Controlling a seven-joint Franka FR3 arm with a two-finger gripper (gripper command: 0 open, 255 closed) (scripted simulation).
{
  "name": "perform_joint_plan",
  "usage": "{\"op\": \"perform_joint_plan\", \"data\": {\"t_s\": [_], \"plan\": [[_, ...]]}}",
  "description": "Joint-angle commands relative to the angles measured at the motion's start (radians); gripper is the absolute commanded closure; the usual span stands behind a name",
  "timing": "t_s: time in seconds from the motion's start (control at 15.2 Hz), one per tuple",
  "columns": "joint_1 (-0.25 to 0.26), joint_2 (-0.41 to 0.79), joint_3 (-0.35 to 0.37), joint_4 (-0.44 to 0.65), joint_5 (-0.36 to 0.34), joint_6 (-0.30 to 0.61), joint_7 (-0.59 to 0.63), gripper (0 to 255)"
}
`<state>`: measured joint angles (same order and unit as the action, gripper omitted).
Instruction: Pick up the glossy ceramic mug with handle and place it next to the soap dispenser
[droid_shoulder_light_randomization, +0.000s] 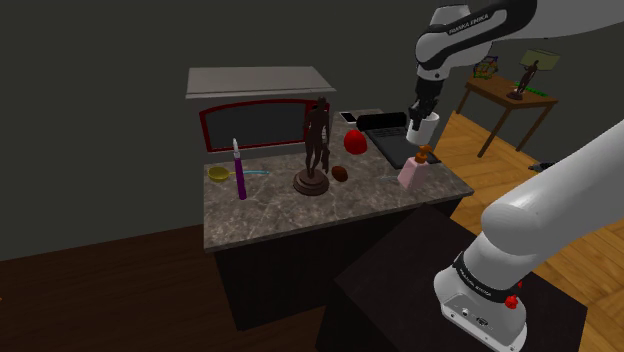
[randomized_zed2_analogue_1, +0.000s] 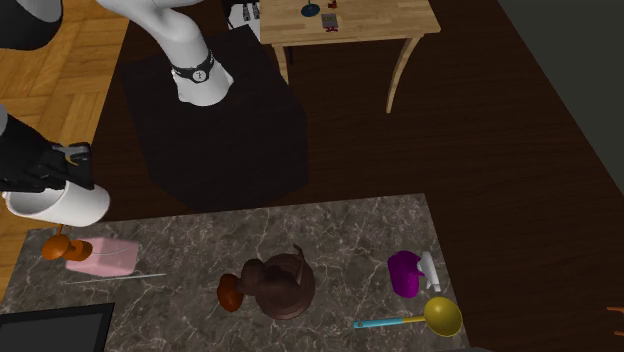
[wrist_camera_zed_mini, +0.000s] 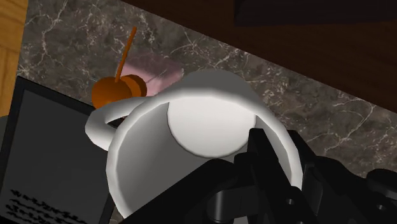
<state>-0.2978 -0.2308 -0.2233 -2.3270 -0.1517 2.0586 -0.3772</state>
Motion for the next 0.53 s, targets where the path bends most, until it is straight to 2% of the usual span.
{"op": "perform_joint_plan", "data": {"t_s": [0.0, 0.46], "plan": [[-0.022, 0.006, -0.032, 0.015, -0.008, -0.003, -0.053, 255], [-0.097, 0.053, -0.145, 0.066, -0.024, 0.013, -0.232, 255]]}}
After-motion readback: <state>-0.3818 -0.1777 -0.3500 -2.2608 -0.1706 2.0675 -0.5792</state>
